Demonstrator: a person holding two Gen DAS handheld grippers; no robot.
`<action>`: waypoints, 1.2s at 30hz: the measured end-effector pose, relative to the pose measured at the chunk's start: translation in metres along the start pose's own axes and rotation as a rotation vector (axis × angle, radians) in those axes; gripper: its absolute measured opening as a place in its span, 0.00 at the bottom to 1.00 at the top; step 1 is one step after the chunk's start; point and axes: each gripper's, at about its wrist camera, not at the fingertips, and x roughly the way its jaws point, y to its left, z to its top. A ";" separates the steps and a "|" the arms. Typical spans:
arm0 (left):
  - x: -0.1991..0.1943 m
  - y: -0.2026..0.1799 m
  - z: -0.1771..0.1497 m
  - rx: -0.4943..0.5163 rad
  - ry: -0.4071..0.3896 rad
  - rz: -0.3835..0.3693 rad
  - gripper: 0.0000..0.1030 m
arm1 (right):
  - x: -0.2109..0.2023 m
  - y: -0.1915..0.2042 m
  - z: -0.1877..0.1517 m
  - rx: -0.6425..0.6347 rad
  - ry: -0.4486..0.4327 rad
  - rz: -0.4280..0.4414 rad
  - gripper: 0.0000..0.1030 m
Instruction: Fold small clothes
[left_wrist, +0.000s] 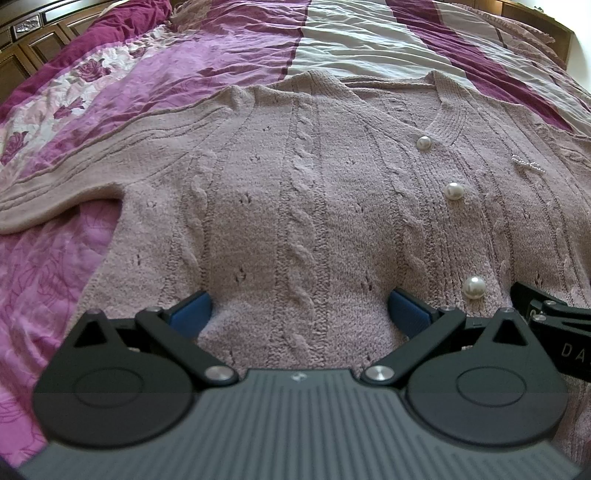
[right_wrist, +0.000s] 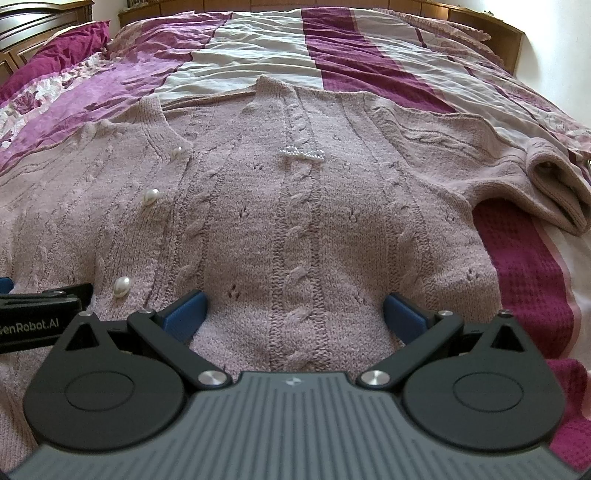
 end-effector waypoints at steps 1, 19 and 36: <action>0.000 0.000 0.000 -0.001 0.001 0.001 1.00 | 0.000 0.000 -0.001 0.000 -0.002 0.001 1.00; 0.004 0.002 0.009 0.002 0.047 -0.010 1.00 | 0.003 -0.005 0.011 -0.006 0.055 0.037 1.00; 0.000 0.006 0.021 -0.014 0.102 -0.034 1.00 | -0.004 -0.018 0.024 0.007 0.112 0.115 1.00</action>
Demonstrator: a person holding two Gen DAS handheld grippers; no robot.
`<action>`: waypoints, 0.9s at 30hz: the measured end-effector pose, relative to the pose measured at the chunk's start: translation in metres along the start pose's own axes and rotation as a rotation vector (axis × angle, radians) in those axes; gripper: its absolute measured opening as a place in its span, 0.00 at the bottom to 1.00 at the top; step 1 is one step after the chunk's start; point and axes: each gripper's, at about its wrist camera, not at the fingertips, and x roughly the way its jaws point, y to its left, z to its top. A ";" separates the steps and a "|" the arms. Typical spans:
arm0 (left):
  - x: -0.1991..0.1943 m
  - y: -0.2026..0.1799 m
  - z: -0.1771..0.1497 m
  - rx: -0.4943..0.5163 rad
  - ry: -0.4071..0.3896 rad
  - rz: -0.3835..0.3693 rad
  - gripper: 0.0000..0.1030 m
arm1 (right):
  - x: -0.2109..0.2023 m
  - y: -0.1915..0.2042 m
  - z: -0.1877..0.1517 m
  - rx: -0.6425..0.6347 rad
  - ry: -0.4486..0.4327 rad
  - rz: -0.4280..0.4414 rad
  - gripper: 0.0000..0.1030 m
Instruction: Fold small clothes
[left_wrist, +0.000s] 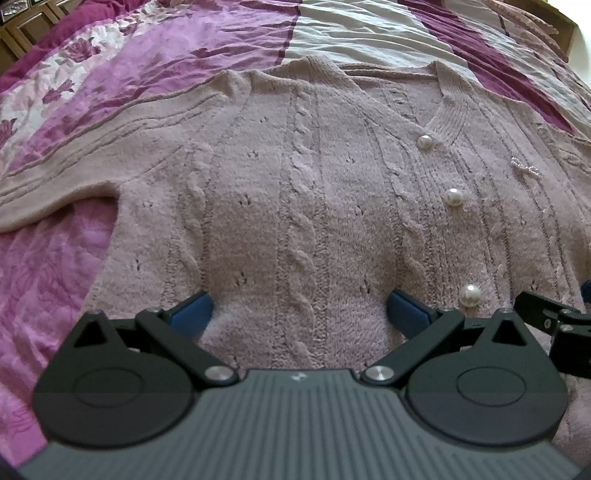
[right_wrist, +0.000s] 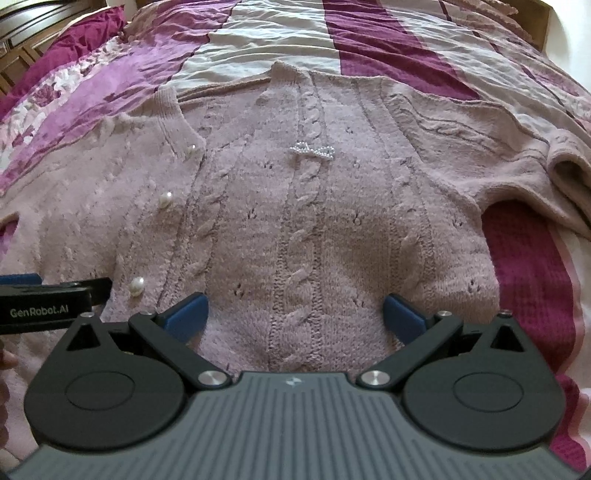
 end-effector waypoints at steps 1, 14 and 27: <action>-0.001 0.000 0.000 -0.002 0.001 -0.001 1.00 | -0.001 -0.001 0.001 0.007 0.000 0.006 1.00; -0.010 0.000 0.005 -0.001 0.006 0.017 1.00 | -0.012 -0.014 0.012 0.023 -0.036 0.036 1.00; -0.012 0.000 0.008 -0.003 0.002 0.036 1.00 | -0.037 -0.081 0.051 0.051 -0.150 -0.040 1.00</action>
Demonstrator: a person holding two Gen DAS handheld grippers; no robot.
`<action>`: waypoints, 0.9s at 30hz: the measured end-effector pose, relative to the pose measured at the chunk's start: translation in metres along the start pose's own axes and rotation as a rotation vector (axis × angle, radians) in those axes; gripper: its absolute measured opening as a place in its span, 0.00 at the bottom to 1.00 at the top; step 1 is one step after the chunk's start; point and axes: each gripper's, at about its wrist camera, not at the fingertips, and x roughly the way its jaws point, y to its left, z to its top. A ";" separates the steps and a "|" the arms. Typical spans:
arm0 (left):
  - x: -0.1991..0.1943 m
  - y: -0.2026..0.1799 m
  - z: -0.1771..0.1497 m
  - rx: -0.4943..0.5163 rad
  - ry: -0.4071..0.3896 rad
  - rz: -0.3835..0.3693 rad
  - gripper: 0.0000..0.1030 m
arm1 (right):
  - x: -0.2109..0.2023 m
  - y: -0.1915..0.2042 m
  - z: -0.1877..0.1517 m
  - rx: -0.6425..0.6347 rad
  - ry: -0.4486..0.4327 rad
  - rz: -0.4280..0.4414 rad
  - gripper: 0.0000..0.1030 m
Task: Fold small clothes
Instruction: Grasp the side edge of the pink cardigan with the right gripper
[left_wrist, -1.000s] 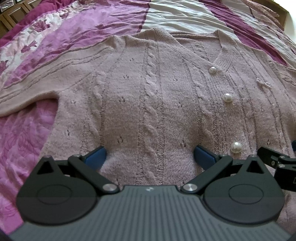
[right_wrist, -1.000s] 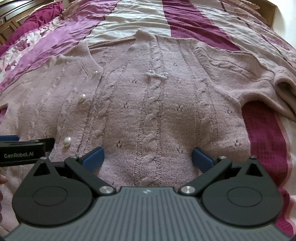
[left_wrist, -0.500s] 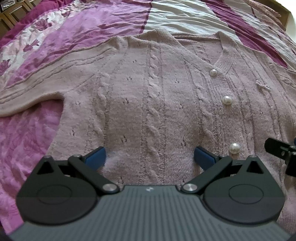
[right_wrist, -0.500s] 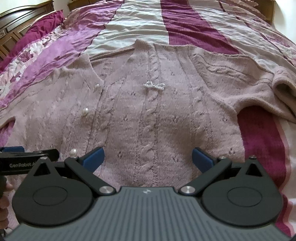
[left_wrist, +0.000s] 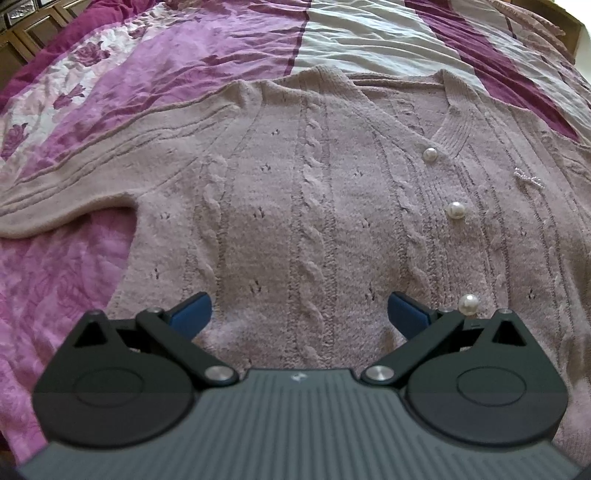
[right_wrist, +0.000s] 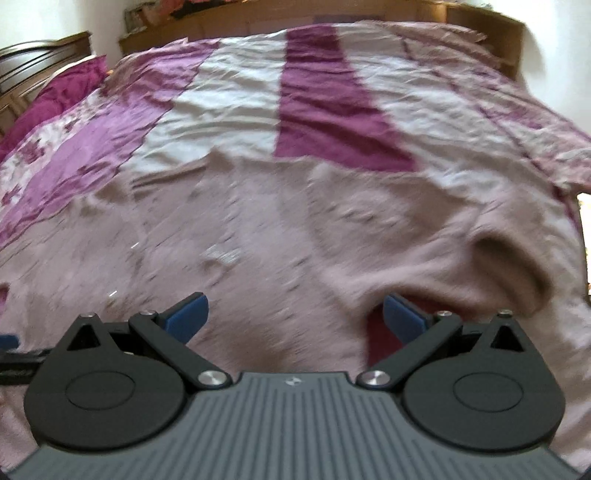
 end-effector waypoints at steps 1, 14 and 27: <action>0.000 0.000 0.000 0.000 0.000 0.001 1.00 | 0.000 -0.008 0.003 0.010 -0.006 -0.013 1.00; -0.001 -0.003 -0.003 0.015 0.005 0.008 1.00 | 0.017 -0.107 0.025 0.284 -0.022 -0.067 0.98; 0.000 -0.002 -0.004 0.014 0.008 0.016 1.00 | 0.047 -0.140 0.035 0.371 -0.025 -0.125 0.86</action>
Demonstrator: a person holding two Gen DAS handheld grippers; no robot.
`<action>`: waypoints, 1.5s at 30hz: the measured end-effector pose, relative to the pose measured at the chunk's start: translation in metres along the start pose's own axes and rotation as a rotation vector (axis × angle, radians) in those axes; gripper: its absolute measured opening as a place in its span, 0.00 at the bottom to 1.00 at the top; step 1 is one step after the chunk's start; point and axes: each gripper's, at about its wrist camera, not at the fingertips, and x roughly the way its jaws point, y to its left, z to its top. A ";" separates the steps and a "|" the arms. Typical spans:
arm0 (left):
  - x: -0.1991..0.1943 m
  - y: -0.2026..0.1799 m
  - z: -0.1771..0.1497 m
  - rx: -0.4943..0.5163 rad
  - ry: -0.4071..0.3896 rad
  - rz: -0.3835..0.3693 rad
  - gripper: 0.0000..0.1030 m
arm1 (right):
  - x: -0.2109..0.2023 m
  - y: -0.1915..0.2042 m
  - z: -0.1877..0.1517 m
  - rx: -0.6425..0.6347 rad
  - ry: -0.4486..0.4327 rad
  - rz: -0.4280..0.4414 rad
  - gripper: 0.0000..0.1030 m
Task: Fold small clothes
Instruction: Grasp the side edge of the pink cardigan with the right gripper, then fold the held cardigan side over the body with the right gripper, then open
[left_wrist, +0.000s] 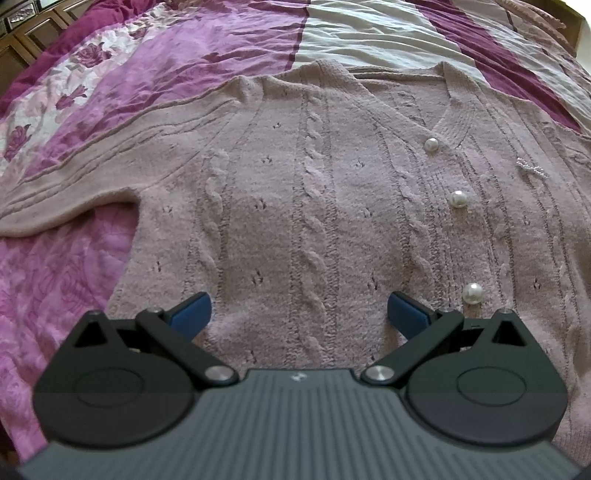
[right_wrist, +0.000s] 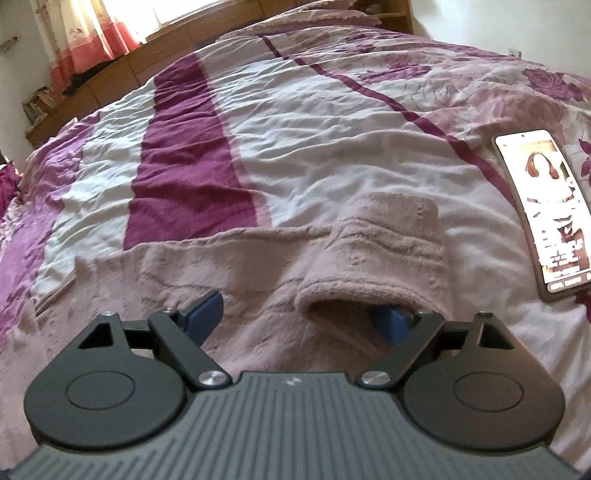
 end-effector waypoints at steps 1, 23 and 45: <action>0.000 0.000 0.000 0.000 -0.001 0.000 1.00 | 0.003 0.000 0.001 0.000 -0.002 -0.009 0.85; 0.000 0.012 0.000 -0.033 0.000 -0.018 1.00 | -0.004 -0.014 0.013 0.098 -0.042 0.013 0.07; -0.010 0.048 0.011 -0.105 -0.039 -0.029 1.00 | -0.082 0.126 0.017 -0.047 -0.111 0.392 0.06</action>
